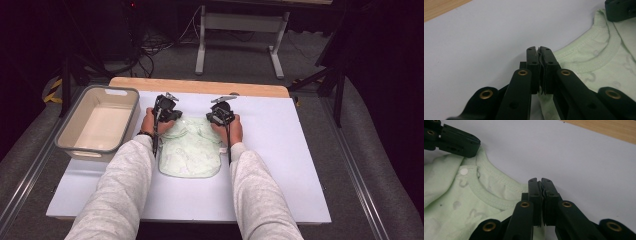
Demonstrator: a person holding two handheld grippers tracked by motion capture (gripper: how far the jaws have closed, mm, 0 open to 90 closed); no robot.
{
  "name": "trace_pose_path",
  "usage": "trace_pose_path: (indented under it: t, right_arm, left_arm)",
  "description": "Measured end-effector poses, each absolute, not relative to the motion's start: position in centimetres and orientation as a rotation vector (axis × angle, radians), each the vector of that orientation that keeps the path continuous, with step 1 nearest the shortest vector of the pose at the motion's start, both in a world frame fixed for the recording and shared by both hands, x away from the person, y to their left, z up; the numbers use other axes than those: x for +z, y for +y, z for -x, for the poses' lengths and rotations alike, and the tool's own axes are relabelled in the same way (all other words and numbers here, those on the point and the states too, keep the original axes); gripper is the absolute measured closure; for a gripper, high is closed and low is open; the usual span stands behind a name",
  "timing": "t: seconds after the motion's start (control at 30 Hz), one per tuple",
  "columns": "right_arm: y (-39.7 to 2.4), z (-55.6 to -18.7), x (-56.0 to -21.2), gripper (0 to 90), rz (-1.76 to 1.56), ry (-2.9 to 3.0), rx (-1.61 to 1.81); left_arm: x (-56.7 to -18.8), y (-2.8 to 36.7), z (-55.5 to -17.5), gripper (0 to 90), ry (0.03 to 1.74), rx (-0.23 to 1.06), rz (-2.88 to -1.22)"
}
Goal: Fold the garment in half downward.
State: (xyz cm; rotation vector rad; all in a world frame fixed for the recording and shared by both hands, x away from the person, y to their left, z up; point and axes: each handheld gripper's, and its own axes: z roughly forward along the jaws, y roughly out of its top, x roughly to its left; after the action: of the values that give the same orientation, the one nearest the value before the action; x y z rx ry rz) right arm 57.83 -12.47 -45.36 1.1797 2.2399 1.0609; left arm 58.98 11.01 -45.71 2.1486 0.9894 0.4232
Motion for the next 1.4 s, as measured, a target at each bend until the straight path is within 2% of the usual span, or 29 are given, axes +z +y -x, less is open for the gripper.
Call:
trace_pose_path:
  t: [0.23,0.7,1.4]
  right_arm:
    - [-12.6,-57.5,-44.7,87.9,-1.157,2.211,1.092]
    - [-13.0,-56.3,-42.0,87.9,-1.082,2.088,1.165]
    - [-13.5,-54.5,-40.8,87.9,-1.024,2.037,1.223]
  left_arm:
    - [-45.2,10.8,-58.8,87.5,0.979,0.455,-2.141]
    - [-41.7,10.5,-57.7,87.4,0.909,0.580,-2.058]
    - [-40.7,10.4,-56.3,87.4,0.867,0.620,-2.044]
